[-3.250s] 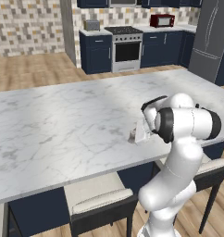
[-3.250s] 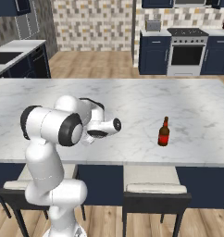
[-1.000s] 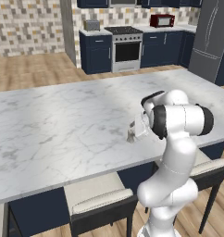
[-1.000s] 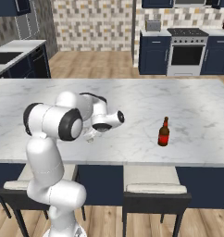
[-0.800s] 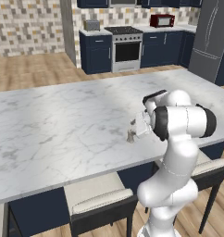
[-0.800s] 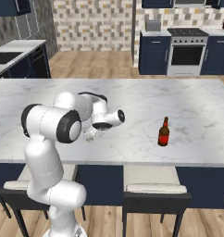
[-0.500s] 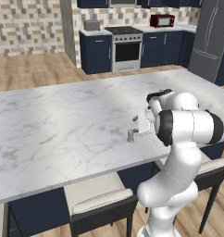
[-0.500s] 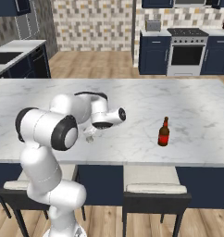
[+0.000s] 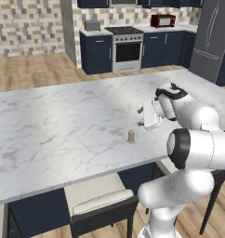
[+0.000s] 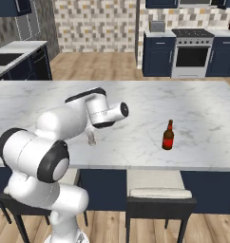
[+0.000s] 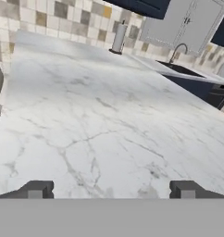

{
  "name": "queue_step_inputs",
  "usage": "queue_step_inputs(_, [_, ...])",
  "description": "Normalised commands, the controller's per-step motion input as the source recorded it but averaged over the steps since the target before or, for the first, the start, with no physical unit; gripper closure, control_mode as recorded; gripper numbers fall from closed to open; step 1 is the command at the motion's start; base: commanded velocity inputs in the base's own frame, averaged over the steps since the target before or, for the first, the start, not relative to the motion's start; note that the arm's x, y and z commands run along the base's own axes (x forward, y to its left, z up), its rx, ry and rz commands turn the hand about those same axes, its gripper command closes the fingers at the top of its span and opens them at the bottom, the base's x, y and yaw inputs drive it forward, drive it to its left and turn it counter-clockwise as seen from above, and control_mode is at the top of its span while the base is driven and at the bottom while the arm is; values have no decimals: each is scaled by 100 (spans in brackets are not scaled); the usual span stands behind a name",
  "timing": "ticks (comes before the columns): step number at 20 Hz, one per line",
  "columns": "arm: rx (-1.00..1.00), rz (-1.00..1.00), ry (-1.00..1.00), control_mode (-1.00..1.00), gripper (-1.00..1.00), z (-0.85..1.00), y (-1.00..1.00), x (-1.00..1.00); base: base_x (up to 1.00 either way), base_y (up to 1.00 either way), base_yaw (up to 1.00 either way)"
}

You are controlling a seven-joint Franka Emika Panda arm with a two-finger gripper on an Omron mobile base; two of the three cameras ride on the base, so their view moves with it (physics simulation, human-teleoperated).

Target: Get the candle and the beer from the cabinet and move them to the dining counter.

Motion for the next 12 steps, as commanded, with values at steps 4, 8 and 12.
queue_step_inputs(4, [0,0,-2,-100,-100,84,0,-53,0,0,0])
queue_step_inputs(8, [0,0,-1,-100,-100,79,0,-64,0,0,0])
queue_step_inputs(12, [0,0,-4,-100,-100,64,10,-86,0,0,0])
